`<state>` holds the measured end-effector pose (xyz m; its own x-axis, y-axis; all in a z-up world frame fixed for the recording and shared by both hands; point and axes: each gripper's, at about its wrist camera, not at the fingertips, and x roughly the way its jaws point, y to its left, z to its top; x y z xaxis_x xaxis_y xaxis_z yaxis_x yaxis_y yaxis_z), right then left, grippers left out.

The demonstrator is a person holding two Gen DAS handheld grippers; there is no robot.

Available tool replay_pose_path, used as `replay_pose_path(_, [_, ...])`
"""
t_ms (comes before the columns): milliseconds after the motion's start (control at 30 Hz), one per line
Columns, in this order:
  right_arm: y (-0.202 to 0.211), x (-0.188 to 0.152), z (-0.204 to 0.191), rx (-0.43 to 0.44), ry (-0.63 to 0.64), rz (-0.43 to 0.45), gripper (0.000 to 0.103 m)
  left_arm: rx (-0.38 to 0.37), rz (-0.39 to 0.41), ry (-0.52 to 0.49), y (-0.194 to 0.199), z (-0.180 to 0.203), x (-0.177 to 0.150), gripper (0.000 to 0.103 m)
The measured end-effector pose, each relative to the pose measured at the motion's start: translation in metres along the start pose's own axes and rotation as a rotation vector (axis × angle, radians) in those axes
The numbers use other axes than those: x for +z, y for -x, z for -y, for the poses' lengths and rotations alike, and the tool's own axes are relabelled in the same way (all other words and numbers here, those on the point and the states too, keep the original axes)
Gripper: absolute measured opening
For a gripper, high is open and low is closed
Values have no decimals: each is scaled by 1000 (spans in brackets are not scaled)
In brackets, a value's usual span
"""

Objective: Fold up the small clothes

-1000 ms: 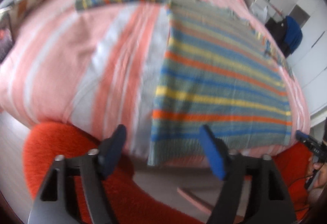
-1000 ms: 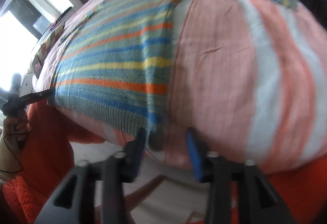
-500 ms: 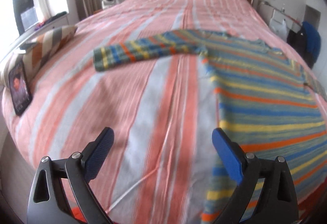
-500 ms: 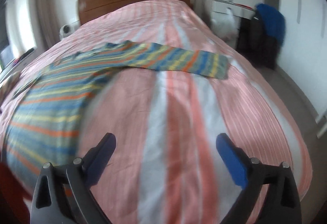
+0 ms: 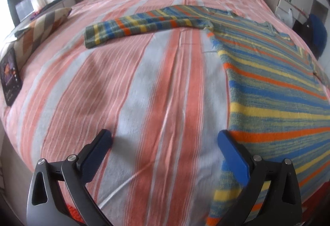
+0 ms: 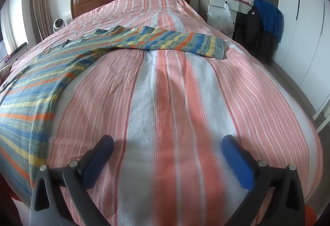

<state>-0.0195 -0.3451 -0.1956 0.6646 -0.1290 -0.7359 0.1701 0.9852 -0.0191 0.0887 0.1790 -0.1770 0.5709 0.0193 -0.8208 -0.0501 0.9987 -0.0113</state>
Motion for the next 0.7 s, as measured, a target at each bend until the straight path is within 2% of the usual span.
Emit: replay_pose_path(700, [-1,-4,-7,-39,32,16,103,3,-30,1,-7,1,0,103])
